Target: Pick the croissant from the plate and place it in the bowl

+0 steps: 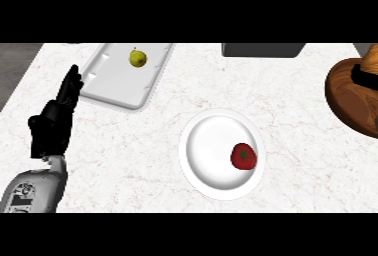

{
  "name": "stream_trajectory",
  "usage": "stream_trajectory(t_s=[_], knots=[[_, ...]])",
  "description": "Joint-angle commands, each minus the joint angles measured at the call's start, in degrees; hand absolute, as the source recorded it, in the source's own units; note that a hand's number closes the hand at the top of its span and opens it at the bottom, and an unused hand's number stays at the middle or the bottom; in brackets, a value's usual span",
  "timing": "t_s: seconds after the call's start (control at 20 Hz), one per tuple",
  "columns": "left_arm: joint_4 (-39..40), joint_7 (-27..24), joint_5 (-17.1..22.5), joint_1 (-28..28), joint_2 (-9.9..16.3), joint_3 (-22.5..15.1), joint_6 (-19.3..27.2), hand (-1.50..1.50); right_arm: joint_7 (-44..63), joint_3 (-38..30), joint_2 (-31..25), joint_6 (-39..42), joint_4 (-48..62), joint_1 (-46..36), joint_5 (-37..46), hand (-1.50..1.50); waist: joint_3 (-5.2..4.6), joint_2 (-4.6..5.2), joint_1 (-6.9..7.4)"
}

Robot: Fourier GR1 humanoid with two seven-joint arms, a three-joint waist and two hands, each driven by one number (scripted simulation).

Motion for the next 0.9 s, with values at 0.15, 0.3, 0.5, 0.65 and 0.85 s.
stream_trajectory(t_s=[0.15,0.3,0.5,0.65,0.85], knots=[[-0.85,1.34,-0.59,-1.16,-0.79,-1.30,-0.56,0.00,-12.10,-6.46,-2.66,-6.34,19.16,-2.91,-3.76,1.50,0.14,0.45,1.27],[-1.68,1.29,0.42,-0.64,0.56,0.08,-1.49,0.00,-18.20,-12.43,-2.87,-3.13,19.03,-1.98,-12.46,1.50,0.27,0.56,1.46],[-1.32,3.77,-0.08,-2.31,-0.81,-0.75,-0.69,0.00,-26.26,-16.74,-3.97,3.36,20.84,-3.33,-18.34,-1.50,0.35,0.67,1.51],[-2.30,2.86,0.42,-2.60,0.33,-0.05,-1.59,0.00,-33.82,-19.11,-3.89,6.17,21.57,-3.09,-21.48,-1.50,0.39,0.76,1.96],[-1.16,0.62,-0.36,-1.12,-0.55,-0.38,-0.74,0.00,-43.60,-24.12,-3.20,5.09,21.48,-2.21,-26.64,-1.50,0.33,0.70,1.50]])
